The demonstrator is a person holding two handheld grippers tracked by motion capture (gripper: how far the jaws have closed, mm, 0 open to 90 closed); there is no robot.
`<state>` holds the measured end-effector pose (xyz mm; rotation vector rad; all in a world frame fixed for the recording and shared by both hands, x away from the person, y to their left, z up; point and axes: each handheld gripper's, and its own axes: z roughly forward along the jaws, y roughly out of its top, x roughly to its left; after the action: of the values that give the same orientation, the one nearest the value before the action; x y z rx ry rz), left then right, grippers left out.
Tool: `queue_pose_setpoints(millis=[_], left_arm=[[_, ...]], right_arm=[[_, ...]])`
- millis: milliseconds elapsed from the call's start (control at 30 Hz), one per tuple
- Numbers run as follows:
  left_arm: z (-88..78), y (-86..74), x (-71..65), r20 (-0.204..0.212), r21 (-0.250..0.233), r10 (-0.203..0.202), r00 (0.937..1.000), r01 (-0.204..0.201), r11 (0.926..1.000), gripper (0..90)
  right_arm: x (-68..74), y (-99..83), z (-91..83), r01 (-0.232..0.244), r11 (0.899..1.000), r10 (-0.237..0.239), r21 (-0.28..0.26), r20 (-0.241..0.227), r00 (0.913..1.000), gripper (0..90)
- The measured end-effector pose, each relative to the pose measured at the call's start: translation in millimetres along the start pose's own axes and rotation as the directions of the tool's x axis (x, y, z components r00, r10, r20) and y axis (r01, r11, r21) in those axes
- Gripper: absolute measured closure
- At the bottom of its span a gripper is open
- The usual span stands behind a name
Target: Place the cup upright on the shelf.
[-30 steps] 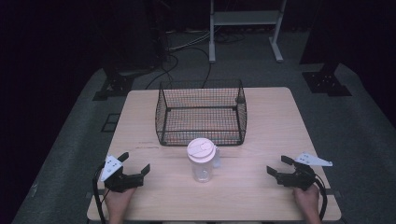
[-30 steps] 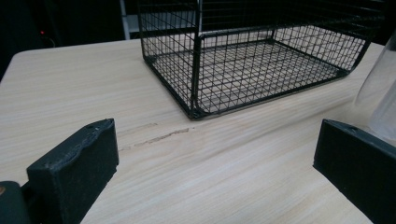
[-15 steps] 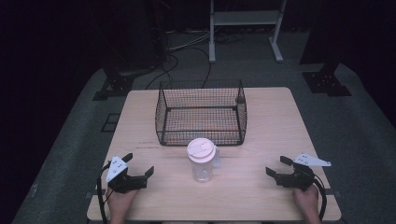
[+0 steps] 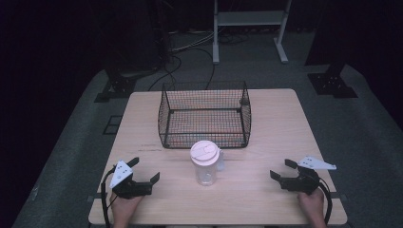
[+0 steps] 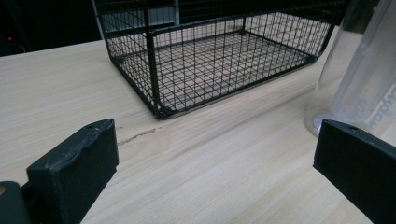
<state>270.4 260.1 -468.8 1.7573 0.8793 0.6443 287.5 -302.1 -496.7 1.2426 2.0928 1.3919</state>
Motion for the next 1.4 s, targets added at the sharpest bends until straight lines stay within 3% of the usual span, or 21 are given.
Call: queue_pose_setpoints(millis=[133,333,467,633,733,833,967,1333,1400], left_arm=[[1.7,2.8,-3.8,0.02,-0.006,0.013,0.9997,-0.013,0.9999,0.0],[4.2,13.1,-12.7,0.03,-0.011,0.067,0.9973,-0.067,0.9977,0.0],[7.2,21.6,-18.8,0.066,-0.004,0.097,0.9931,-0.097,0.9953,0.0],[9.1,30.4,-24.9,0.131,0.0,0.102,0.9861,-0.103,0.9946,0.0],[9.9,37.2,-31.1,0.172,0.004,0.115,0.9784,-0.117,0.9931,0.0],[13.3,45.3,-37.7,0.255,0.037,0.121,0.9594,-0.135,0.9902,0.0],[16.9,53.2,-44.7,0.294,0.056,0.138,0.9458,-0.162,0.9853,0.0],[22.0,71.7,-53.5,0.347,0.072,0.148,0.926,-0.184,0.9803,0.0],[23.5,75.3,-55.4,0.351,0.08,0.165,0.9217,-0.205,0.9756,0.0]], right_arm=[[-0.1,0.0,0.1,-0.001,1.0,0.001,0.0,-0.001,1.0,12.9],[0.2,0.1,0.8,0.0,1.0,0.0,0.006,-0.007,1.0,12.9],[0.1,0.1,0.8,-0.001,1.0,0.001,0.006,-0.007,1.0,12.9],[0.2,0.2,1.9,0.007,1.0,-0.007,0.016,-0.009,0.9999,12.9],[-0.1,0.2,1.9,0.004,1.0,-0.004,0.016,-0.011,0.9999,12.9],[-0.2,0.2,2.2,0.005,1.0,-0.005,0.016,-0.013,0.9999,12.9],[-0.4,0.2,2.7,0.003,1.0,-0.003,0.019,-0.013,0.9999,12.9],[-0.6,0.2,2.6,0.002,1.0,-0.002,0.018,-0.015,0.9999,12.9],[-0.5,0.2,2.6,0.003,1.0,-0.003,0.019,-0.017,0.9998,12.9]])
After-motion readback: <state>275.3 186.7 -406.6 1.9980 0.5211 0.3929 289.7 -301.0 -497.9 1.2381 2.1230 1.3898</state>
